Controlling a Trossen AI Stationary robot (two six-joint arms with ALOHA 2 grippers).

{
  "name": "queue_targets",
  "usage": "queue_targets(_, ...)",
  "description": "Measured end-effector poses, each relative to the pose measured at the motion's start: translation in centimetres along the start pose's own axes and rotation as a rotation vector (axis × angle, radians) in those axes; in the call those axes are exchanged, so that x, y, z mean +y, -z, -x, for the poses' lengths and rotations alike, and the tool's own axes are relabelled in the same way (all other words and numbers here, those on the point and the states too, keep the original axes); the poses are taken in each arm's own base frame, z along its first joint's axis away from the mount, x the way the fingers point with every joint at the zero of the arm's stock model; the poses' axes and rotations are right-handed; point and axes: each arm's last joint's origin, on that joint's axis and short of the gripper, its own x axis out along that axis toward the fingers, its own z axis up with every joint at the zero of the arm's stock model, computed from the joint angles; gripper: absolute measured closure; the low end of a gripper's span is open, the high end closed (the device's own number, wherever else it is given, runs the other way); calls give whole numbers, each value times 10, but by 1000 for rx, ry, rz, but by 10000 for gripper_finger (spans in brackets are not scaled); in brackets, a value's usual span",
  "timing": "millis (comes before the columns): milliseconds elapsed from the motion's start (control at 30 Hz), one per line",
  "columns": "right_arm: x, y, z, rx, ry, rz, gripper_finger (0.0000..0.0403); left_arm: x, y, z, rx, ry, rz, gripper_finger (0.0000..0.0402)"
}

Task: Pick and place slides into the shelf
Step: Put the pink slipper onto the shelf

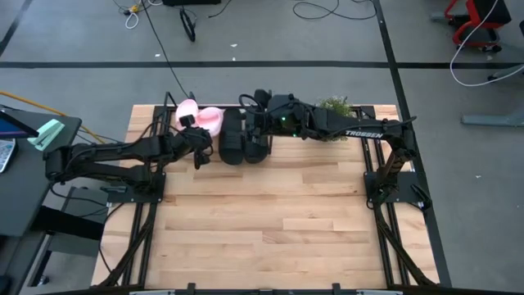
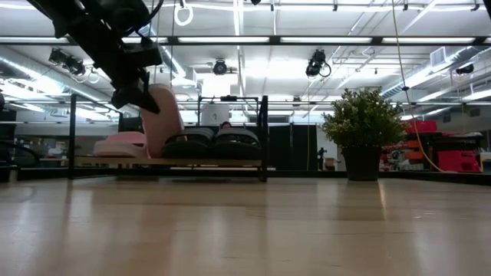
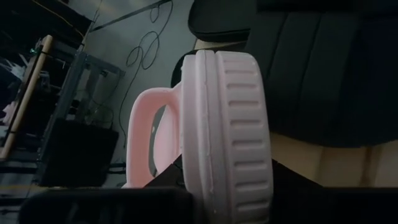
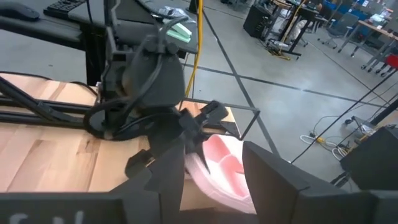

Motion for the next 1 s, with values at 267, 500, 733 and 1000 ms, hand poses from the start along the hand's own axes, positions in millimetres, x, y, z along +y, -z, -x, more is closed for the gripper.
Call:
queue_targets(267, 5, 2, 1, 27, -17, -3, 239, 8, 0, 10, -45, -31, 25, 328)
queue_targets(500, 5, 2, 1, 27, -17, -2, 239, 12, 1, 8, -44, -25, -21, 328)
queue_targets(733, 5, 2, 1, 27, -17, -2, 239, 17, 4, 4, -31, -29, -86, 329)
queue_targets(1000, 5, 2, 1, 27, -17, -21, 239, 21, 6, 1, -35, 1, -135, 323)
